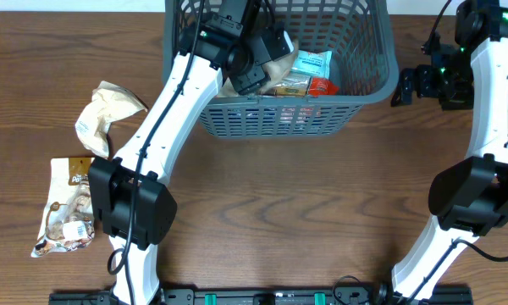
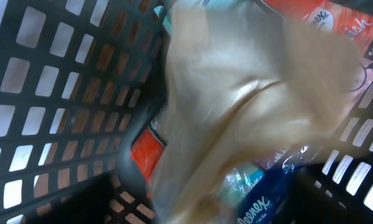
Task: Pack container
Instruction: 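Carry the beige pouch over the basket with the left gripper and release, then reach the left gripper back to the remaining beige pouches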
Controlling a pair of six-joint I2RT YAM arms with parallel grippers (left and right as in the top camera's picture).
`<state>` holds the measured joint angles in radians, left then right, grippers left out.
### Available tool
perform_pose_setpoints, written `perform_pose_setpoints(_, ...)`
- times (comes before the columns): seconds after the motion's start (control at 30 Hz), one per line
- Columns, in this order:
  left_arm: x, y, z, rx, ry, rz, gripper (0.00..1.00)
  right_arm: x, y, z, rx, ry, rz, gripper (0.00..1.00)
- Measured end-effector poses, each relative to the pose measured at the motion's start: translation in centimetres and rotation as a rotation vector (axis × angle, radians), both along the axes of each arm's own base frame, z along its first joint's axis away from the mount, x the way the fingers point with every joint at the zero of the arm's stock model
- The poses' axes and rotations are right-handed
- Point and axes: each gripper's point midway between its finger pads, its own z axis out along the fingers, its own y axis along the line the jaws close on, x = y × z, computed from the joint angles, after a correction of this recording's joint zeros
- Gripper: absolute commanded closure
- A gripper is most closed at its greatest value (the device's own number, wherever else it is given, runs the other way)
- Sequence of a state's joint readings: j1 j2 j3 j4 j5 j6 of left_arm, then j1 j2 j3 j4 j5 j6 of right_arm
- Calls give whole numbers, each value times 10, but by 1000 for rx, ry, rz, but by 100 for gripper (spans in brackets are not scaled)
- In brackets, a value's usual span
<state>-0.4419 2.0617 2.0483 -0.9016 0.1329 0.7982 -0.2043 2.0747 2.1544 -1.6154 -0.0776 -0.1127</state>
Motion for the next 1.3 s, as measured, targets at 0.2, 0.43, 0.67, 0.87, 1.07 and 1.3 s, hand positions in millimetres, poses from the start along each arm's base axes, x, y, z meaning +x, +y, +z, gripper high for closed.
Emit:
perform_pose_setpoints(0.2, -2, 0, 0, 3, 5, -4, 1, -2, 0, 0, 2, 10, 0, 1)
perform_pose_setpoints(0.43, -13, 12, 67, -35, -131, 17, 1, -3, 1, 0, 2, 10, 0, 1)
perform_pose_setpoints(0.67, -50, 82, 224, -181, -475, 256, 1, -3, 1, 0, 2, 10, 0, 1)
perform_pose_setpoints(0.87, -74, 194, 252, -228, -492, 630, 1, -3, 1, 0, 2, 10, 0, 1)
perform_pose_setpoints(1.07, -77, 296, 191, -261, -273, 1098, 1, -2, 0, 0, 2, 10, 1, 1)
perform_pose_setpoints(1.3, -81, 347, 97, -139, 62, 1278, 1, -2, 0, 0, 2, 9, 1, 1)
